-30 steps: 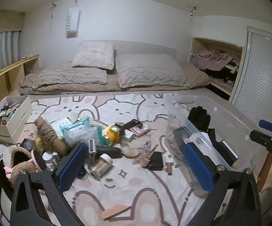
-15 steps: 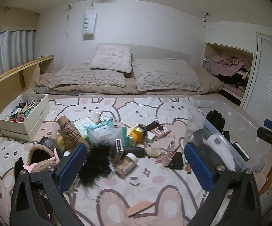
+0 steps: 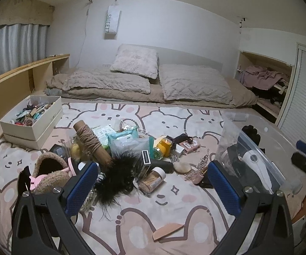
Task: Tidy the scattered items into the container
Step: 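Move both tools away from the bin over the scattered items, then lower the left tool onto the wooden buffer block and close on it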
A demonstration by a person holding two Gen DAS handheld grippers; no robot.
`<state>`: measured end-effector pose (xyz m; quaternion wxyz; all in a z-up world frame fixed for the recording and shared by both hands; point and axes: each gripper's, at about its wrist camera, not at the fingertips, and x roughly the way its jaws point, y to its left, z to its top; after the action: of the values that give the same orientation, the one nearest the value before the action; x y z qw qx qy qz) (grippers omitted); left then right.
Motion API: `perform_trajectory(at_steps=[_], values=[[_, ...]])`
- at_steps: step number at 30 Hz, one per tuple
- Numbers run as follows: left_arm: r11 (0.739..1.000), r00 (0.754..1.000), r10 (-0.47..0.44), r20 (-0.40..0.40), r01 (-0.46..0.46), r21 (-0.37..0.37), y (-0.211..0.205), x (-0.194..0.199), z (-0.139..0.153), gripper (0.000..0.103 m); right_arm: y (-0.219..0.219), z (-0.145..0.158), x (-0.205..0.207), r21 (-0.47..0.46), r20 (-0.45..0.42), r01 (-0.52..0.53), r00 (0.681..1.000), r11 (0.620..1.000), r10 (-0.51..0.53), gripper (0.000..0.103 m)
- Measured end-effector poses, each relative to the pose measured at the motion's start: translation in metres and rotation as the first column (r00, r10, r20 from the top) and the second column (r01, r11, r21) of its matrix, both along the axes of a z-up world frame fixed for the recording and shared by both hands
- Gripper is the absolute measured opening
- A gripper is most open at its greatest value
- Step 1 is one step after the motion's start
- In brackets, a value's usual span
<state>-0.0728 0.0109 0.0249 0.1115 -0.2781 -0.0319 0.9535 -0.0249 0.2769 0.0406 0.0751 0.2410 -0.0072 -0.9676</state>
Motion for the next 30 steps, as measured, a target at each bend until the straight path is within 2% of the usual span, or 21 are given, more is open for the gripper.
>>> perform_trajectory(at_steps=[8, 17, 23, 30], values=[[1.000, 0.998, 0.001, 0.067, 0.001, -0.024, -0.004, -0.007, -0.035, 0.103, -0.023, -0.045, -0.009, -0.001, 0.087, -0.036, 0.996, 0.999, 0.036, 0.103], [1.000, 0.979, 0.006, 0.203, -0.002, -0.017, -0.005, -0.011, -0.095, 0.103, -0.048, -0.112, -0.019, 0.022, 0.219, -0.073, 0.973, 0.997, 0.067, 0.103], [1.000, 0.962, 0.015, 0.272, -0.014, -0.007, -0.014, -0.011, -0.126, 0.103, -0.058, -0.150, -0.026, -0.055, 0.298, -0.106, 0.947, 0.993, 0.118, 0.103], [0.999, 0.945, 0.035, 0.325, -0.041, 0.012, -0.030, -0.009, -0.150, 0.103, -0.067, -0.178, -0.039, -0.138, 0.314, -0.157, 0.929, 0.978, 0.193, 0.103]])
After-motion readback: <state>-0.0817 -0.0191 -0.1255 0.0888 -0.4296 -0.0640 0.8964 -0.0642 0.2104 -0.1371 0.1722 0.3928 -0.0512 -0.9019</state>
